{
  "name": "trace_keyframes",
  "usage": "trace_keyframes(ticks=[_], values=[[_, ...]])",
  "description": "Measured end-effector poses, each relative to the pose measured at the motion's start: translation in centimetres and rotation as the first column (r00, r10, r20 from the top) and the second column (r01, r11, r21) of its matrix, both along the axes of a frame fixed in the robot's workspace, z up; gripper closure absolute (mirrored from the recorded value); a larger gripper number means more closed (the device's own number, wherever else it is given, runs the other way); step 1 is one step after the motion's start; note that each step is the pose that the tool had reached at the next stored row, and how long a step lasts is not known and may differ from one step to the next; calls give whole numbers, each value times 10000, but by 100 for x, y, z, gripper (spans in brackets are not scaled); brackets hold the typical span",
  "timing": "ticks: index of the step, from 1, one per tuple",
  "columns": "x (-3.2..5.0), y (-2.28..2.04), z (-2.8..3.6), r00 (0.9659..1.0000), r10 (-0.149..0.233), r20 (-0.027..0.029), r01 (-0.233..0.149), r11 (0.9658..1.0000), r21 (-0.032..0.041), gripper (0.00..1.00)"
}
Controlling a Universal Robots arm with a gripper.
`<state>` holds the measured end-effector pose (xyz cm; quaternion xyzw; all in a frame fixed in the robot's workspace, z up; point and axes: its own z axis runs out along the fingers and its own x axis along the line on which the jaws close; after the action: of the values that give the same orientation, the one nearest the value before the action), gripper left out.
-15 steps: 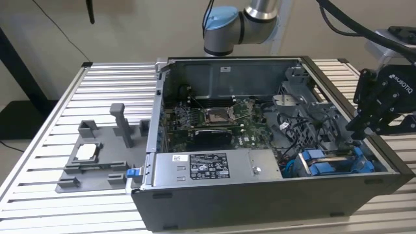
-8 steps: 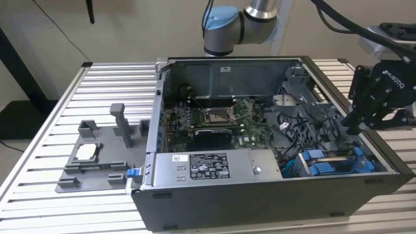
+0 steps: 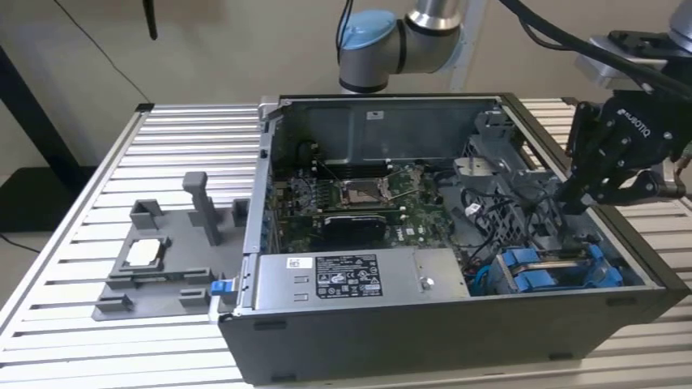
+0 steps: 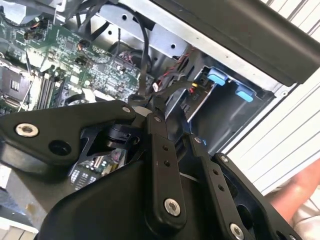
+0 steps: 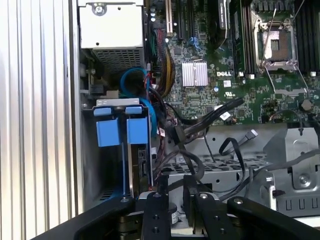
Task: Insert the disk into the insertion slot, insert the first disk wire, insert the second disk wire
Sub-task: 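Insert the second disk wire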
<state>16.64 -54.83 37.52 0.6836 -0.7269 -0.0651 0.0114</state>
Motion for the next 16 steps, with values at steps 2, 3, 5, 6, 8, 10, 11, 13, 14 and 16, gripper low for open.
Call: trace_keyframes(ticks=[2,3,5,6,8,10,11,13,14,16], values=[[-46,29,-1,10000,-1,2,1,10000,1,73],[-70,42,0,10000,-1,3,1,10000,1,73],[-117,62,0,10000,-2,5,2,10000,1,73],[-142,71,0,10000,-2,5,2,10000,1,73],[-189,91,0,10000,-2,6,2,10000,1,73],[-237,109,-1,10000,-2,8,2,10000,3,73],[-260,117,0,10000,-1,9,1,10000,1,73],[-305,125,0,10000,-2,10,2,10000,2,73],[-320,125,0,10000,-2,11,2,10000,2,73],[-327,125,-1,10000,-2,11,2,10000,2,73]])
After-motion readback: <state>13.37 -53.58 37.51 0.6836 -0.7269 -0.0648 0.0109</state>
